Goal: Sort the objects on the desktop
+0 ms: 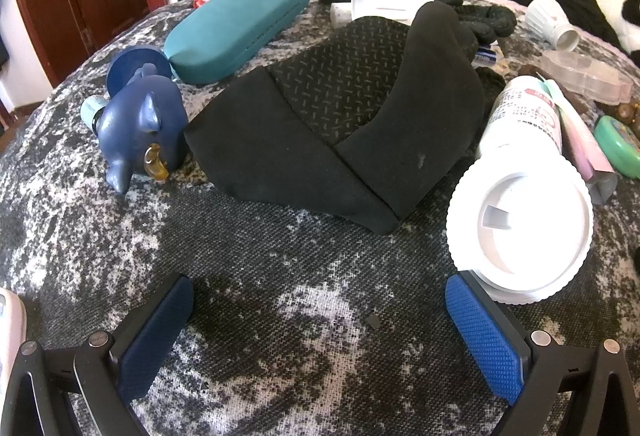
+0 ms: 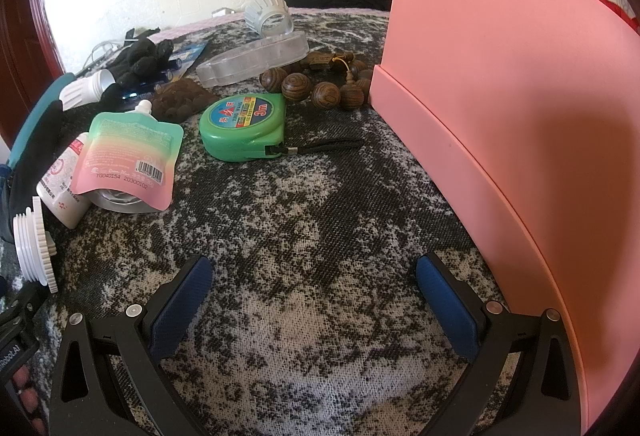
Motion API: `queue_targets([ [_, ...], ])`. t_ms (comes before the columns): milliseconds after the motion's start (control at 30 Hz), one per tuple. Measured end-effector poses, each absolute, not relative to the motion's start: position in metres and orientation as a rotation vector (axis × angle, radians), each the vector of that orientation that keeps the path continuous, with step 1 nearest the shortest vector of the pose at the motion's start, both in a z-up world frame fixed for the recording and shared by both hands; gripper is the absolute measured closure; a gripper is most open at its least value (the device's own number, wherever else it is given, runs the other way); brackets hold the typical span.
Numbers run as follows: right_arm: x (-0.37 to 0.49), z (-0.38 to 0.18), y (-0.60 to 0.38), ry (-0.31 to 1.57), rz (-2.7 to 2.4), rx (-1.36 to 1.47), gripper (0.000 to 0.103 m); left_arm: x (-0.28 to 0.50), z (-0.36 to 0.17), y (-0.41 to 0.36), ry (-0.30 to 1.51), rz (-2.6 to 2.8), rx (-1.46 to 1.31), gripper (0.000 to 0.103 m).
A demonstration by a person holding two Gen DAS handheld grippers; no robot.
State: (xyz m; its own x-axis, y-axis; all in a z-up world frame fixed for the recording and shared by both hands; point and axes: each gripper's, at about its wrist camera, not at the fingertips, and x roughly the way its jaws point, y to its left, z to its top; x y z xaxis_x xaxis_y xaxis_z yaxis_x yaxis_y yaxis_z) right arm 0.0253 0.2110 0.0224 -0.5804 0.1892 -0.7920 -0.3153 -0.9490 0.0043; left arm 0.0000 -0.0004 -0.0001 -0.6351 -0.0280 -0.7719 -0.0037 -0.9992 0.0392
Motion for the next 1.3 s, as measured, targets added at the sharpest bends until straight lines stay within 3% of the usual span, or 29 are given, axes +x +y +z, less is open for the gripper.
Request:
queue_targets([
  [1300,0.0351,0.0221,0.2035,0.222,2.511,-1.246,0.000,0.0011,0.0004,-0.0029,-0.036,-2.828,1.351,0.000],
])
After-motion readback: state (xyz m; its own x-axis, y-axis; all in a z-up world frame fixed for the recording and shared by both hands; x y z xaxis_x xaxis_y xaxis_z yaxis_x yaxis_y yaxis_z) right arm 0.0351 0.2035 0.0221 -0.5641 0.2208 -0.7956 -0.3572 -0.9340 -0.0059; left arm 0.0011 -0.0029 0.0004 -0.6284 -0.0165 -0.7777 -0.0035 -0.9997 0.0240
